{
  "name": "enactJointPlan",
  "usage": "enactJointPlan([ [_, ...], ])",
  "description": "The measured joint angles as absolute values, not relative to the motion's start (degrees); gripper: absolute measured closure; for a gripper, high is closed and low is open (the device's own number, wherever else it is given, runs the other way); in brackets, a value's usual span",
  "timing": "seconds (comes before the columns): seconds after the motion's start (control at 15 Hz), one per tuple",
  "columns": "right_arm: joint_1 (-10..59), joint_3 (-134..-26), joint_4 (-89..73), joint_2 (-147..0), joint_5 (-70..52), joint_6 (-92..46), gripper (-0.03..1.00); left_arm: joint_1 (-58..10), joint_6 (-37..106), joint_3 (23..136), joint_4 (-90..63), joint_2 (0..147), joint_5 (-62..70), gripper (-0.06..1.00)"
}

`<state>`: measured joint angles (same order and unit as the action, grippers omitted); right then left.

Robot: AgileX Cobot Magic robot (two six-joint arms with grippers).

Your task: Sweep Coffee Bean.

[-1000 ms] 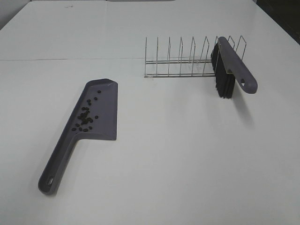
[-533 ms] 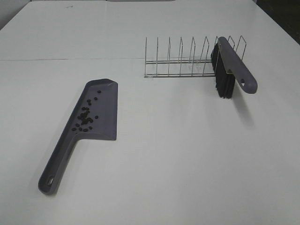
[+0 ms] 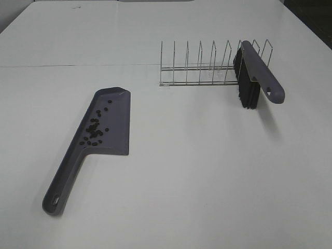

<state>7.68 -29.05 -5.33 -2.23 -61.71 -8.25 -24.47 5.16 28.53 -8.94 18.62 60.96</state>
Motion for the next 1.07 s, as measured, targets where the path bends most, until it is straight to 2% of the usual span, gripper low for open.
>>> enactJointPlan([
  [1.07, 7.7, -29.0, -5.3, -2.2, -61.7, -8.3, 0.21, -24.5, 12.4, 28.5, -11.5, 18.6, 61.0, 0.28],
])
